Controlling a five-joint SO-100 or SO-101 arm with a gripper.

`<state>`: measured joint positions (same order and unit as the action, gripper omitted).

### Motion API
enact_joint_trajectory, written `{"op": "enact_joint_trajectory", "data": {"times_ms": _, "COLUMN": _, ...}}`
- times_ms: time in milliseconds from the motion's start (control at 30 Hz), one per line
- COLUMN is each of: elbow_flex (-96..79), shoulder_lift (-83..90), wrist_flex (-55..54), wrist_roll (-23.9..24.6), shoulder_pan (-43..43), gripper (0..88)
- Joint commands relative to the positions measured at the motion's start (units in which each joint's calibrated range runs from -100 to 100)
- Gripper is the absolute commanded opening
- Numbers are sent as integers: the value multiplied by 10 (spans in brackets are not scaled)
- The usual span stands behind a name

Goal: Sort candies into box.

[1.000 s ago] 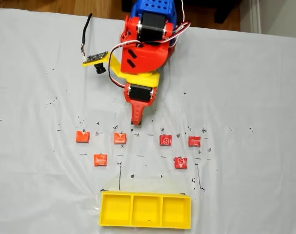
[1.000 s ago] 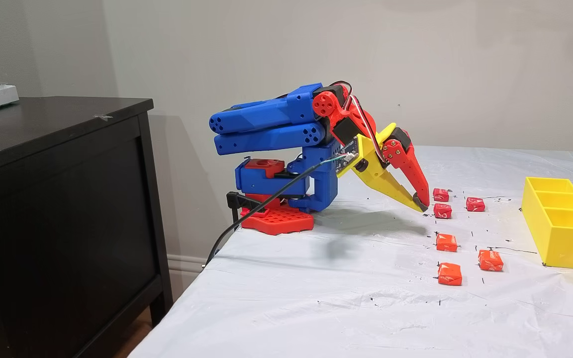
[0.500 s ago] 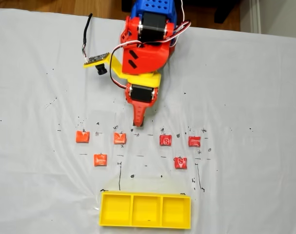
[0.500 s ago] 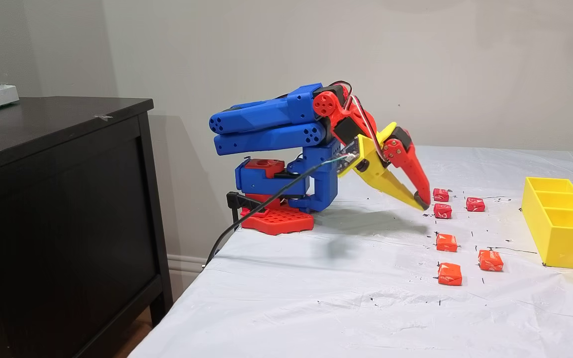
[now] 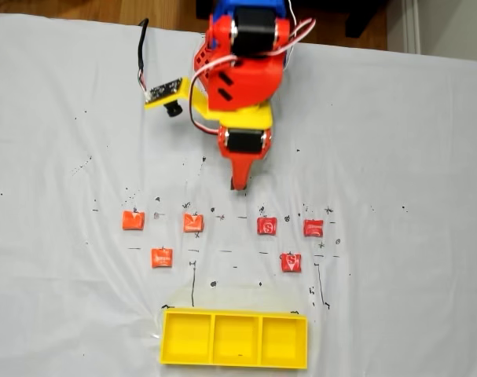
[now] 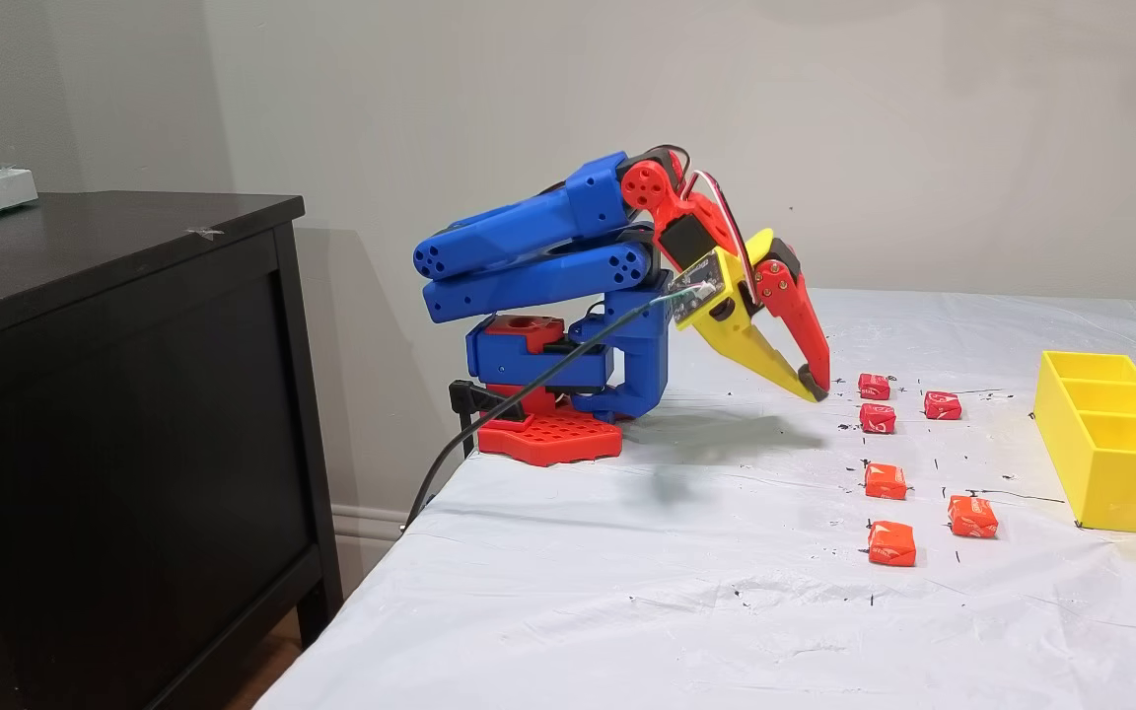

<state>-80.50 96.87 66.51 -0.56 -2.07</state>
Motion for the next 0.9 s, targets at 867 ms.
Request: {"op": "enact_joint_trajectory", "data": {"times_ms": 867, "elbow_flex": 469, "shoulder_lift": -453, "wrist_flex": 57, "wrist_roll": -19, "shoulder_pan": -210, "gripper": 1}}
